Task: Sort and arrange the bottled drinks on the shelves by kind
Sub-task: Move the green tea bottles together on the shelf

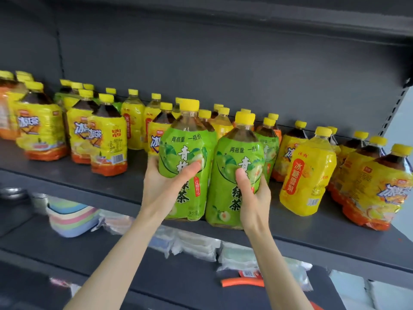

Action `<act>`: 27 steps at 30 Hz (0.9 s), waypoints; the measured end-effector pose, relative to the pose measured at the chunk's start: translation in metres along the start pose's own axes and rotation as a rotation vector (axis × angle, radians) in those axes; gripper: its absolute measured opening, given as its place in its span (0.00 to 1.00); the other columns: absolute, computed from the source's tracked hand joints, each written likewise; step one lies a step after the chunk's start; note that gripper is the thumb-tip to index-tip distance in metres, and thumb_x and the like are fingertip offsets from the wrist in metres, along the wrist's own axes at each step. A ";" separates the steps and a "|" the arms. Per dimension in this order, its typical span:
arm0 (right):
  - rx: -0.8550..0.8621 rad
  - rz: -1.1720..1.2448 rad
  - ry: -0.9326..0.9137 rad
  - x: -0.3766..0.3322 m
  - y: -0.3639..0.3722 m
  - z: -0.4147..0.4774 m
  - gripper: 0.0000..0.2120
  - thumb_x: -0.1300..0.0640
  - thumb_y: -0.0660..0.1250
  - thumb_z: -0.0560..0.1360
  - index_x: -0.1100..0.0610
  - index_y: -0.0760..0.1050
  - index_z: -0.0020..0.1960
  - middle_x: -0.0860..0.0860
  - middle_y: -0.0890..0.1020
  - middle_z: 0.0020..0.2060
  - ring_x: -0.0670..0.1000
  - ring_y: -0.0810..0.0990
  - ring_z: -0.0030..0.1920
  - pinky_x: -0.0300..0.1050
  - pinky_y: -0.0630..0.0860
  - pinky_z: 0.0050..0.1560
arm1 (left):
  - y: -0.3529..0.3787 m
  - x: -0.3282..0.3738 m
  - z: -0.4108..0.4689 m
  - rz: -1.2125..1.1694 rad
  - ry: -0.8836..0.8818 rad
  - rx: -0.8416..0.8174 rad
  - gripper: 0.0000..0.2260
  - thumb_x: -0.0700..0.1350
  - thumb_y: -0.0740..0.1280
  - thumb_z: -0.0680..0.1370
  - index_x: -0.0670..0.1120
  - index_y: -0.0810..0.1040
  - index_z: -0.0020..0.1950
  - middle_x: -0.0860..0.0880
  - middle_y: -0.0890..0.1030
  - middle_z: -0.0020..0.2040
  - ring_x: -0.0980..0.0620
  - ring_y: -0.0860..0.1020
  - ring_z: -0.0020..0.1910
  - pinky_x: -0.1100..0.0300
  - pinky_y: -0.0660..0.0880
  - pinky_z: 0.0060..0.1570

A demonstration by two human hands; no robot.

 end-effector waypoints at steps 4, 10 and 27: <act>-0.021 0.067 -0.030 -0.004 0.070 -0.015 0.28 0.33 0.68 0.64 0.47 0.76 0.60 0.39 0.83 0.52 0.39 0.80 0.55 0.40 0.76 0.57 | -0.074 0.007 0.010 0.021 0.039 0.031 0.32 0.60 0.78 0.58 0.53 0.72 0.57 0.57 0.82 0.49 0.67 0.79 0.43 0.66 0.71 0.43; -0.073 0.103 0.032 -0.007 0.193 -0.056 0.42 0.30 0.69 0.62 0.55 0.70 0.67 0.39 0.77 0.62 0.36 0.74 0.62 0.31 0.66 0.62 | -0.201 0.001 0.032 0.064 0.013 0.081 0.34 0.64 0.75 0.53 0.56 0.73 0.56 0.58 0.82 0.49 0.61 0.80 0.47 0.59 0.75 0.48; -0.111 0.139 -0.005 0.012 0.441 -0.032 0.18 0.36 0.68 0.63 0.42 0.73 0.50 0.34 0.80 0.47 0.26 0.76 0.45 0.21 0.69 0.42 | -0.404 -0.024 0.170 0.093 0.007 0.186 0.31 0.63 0.77 0.55 0.54 0.74 0.53 0.56 0.83 0.47 0.60 0.81 0.44 0.60 0.76 0.41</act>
Point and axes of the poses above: each hand's wrist, its own z-axis towards the middle knuckle, its own y-axis out of the palm, x = y × z, the point moved 4 cm from there along z, towards the middle knuckle
